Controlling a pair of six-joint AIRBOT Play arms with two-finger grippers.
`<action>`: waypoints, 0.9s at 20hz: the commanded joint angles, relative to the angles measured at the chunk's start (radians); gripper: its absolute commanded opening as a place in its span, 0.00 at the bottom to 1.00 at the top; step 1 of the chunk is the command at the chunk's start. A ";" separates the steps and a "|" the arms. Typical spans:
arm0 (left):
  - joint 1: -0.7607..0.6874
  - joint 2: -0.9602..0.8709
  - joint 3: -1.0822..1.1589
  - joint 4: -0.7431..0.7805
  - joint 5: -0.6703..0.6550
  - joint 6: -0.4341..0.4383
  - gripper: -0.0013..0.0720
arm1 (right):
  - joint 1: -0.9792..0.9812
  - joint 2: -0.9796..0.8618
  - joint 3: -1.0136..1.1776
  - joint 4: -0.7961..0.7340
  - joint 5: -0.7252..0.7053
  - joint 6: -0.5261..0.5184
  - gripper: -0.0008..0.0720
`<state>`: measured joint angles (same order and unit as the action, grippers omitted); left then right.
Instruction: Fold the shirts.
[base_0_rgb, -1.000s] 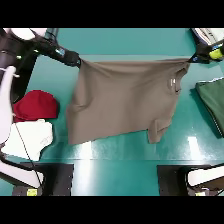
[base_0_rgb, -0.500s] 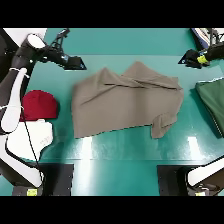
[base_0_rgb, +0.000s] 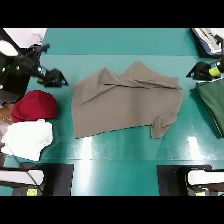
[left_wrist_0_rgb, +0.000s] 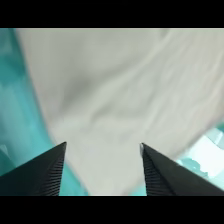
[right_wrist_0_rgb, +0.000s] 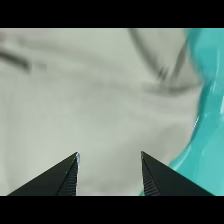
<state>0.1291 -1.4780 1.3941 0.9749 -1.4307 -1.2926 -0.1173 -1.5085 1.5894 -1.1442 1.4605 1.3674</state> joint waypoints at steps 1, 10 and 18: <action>0.008 0.220 -0.394 0.013 0.106 0.014 0.76 | -0.005 0.156 -0.229 0.001 -0.022 -0.027 0.61; 0.008 0.377 -0.853 -0.055 0.235 0.085 0.76 | -0.005 0.330 -0.376 0.002 -0.063 -0.027 0.60; -0.109 0.377 -0.932 -0.211 0.377 0.140 0.50 | -0.005 0.364 -0.376 0.002 -0.064 -0.026 0.60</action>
<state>0.0841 -1.1027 0.4828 0.8131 -1.1282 -1.1713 -0.1219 -1.1522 1.2156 -1.1427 1.3972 1.3407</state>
